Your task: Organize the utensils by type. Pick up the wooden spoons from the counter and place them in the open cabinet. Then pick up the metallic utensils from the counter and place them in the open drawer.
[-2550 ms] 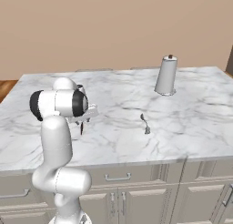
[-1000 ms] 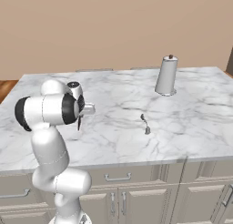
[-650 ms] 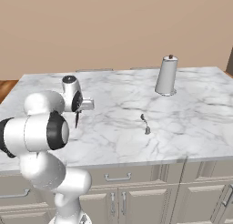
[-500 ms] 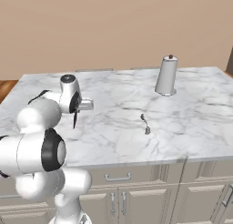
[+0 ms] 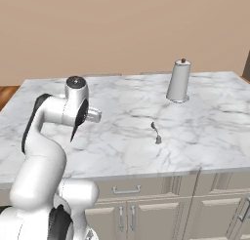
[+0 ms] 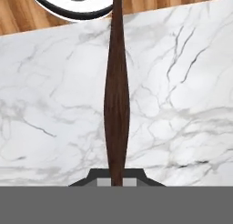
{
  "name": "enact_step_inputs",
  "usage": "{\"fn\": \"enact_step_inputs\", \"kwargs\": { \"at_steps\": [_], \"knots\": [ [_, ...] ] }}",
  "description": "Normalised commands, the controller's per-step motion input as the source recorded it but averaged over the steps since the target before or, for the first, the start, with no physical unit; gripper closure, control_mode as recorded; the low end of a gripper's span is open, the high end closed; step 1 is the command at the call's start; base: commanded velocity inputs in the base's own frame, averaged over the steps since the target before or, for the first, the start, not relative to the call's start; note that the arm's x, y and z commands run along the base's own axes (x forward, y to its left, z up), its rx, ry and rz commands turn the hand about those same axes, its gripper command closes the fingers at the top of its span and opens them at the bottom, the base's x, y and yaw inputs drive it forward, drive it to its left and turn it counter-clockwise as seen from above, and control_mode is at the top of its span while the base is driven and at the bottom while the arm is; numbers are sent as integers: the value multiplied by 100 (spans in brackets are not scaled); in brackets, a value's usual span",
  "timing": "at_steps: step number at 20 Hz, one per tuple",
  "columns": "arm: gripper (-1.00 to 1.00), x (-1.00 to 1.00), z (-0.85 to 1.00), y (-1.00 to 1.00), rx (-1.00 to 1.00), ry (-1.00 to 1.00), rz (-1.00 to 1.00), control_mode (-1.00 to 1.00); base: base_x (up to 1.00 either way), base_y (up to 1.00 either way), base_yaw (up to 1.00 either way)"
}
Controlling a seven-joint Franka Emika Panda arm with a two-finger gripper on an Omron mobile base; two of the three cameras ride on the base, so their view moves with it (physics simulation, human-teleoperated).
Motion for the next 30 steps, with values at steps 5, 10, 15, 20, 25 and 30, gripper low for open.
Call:
{"fn": "enact_step_inputs", "kwargs": {
  "at_steps": [5,10,15,20,25,30],
  "knots": [
    [100,-25,49,-26,9,35,-33,-100,0,0,0],
    [100,-43,15,-18,1,23,-25,-100,0,0,0],
    [100,-76,-7,-12,0,2,-46,-100,0,0,0],
    [100,-77,-12,0,0,0,-47,-100,0,0,0],
    [100,-51,-2,-17,1,0,-30,-100,0,0,0],
    [100,-6,0,-7,0,1,-13,-100,0,0,0]
  ]
}}
